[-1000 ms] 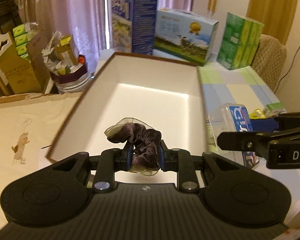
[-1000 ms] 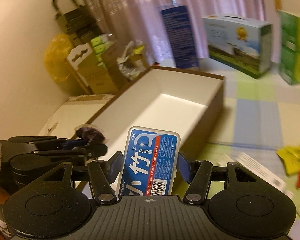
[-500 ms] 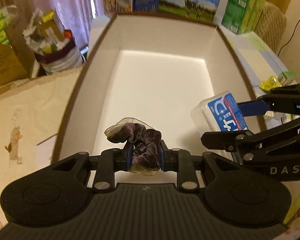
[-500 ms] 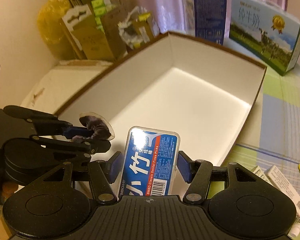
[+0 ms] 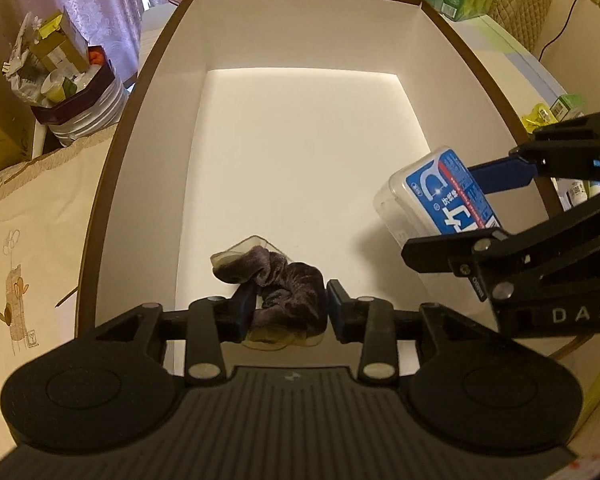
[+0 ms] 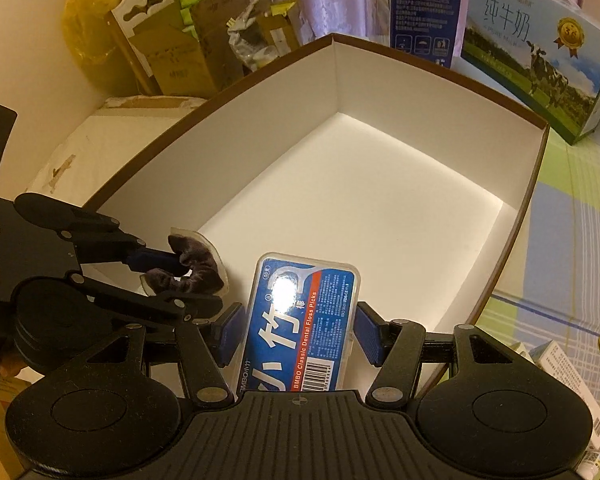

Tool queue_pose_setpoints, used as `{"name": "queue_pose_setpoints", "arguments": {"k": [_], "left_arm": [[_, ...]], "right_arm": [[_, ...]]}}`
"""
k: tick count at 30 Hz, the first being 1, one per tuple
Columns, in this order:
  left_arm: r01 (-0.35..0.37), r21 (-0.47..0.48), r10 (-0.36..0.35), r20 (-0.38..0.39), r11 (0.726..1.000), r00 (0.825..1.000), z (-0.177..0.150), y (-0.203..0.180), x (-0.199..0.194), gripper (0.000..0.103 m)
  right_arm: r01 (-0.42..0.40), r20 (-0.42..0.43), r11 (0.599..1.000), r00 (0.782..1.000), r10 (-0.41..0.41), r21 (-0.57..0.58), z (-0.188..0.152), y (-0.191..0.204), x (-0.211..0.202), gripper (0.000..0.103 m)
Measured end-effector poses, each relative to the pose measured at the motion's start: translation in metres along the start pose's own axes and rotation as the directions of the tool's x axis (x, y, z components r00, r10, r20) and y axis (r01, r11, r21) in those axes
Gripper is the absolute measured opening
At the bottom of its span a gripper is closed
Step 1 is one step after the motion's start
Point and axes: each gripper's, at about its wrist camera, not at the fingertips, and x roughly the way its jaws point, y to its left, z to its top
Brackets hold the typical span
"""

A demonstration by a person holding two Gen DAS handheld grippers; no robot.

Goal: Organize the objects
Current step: 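Carry the scrunchie and toothpick case into the box and open both tools, then withdraw both tools from the box back toward the table items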

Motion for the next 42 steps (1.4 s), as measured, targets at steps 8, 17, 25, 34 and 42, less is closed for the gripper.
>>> {"name": "queue_pose_setpoints", "arguments": {"k": [8,17,25,34,42], "left_arm": [[-0.028,0.036,0.028,0.019,0.999,0.999,0.002,-0.002,-0.01,0.05],[-0.051,0.057,0.05,0.025,0.997,0.998,0.0,-0.006,-0.017,0.062],[-0.06,0.061,0.058,0.043,0.996,0.997,-0.001,-0.012,-0.028,0.067],[-0.066,0.049,0.063,0.068,0.997,0.996,-0.005,-0.02,-0.044,0.068],[-0.084,0.041,0.079,0.099,0.996,0.992,-0.008,-0.034,-0.064,0.069]], "right_arm": [[-0.001,-0.01,1.0,1.0,0.001,-0.009,0.0,0.002,-0.001,0.056],[-0.011,0.025,0.999,1.0,0.012,-0.049,-0.002,0.003,-0.004,0.066],[-0.025,0.055,0.999,0.998,0.027,-0.04,-0.006,0.001,-0.021,0.07],[-0.035,0.092,0.999,0.995,0.037,-0.024,-0.013,-0.002,-0.046,0.07],[-0.056,0.142,0.998,0.988,0.055,-0.001,-0.023,-0.009,-0.076,0.07]]}}
